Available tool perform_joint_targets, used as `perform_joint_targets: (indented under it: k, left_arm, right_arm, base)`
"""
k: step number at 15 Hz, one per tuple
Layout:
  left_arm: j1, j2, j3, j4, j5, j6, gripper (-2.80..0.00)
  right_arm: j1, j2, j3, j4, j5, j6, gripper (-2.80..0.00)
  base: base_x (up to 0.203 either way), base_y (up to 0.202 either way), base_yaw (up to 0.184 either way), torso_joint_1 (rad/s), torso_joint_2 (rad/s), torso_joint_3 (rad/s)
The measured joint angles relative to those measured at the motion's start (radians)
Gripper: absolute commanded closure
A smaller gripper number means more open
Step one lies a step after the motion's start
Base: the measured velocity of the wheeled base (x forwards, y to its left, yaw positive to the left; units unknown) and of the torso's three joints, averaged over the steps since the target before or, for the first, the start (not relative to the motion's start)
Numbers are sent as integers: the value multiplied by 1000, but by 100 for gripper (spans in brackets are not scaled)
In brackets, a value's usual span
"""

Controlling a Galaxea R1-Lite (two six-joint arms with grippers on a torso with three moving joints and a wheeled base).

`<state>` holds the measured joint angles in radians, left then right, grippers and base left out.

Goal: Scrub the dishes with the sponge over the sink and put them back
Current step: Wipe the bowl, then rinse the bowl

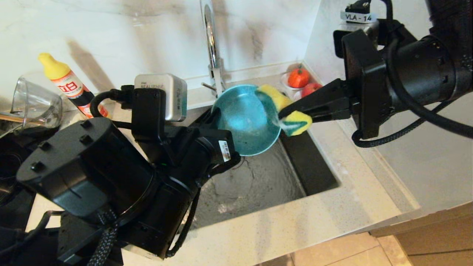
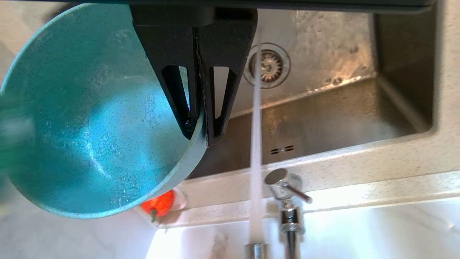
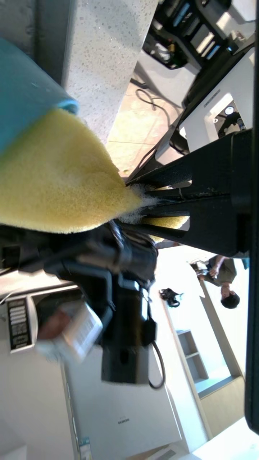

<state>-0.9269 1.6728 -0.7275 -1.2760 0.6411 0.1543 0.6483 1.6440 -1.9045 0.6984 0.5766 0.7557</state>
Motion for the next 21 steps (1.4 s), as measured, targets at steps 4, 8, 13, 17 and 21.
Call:
perform_joint_targets:
  k: [4,8,13,17,21]
  left_arm:
    - [42,4,20,4,-3,-2,0]
    - [62,24,57,29,-5,-48,0]
    - [124,105,121,62,-6,-128,0]
    - [220,161,86,181,-25,-201,0]
    - [283,177,-32,419,-70,-382,0]
  right_arm:
    - [7,-49,11,3,1,-4,0]
    - [9,-101,13,29,0,-8,0]
    - [-82,-140,31,35,0,-22,0]
    - [-156,-154,71,34,-1,-26,0]
    - [-166,-166,115,33,-2,-54,0]
  base:
    - [0,0,0,0,0,0]
    - [0,0,0,0,0,0]
    - [0,0,0,0,0,0]
    - [0,0,0,0,0,0]
    - [0,0,0,0,0,0]
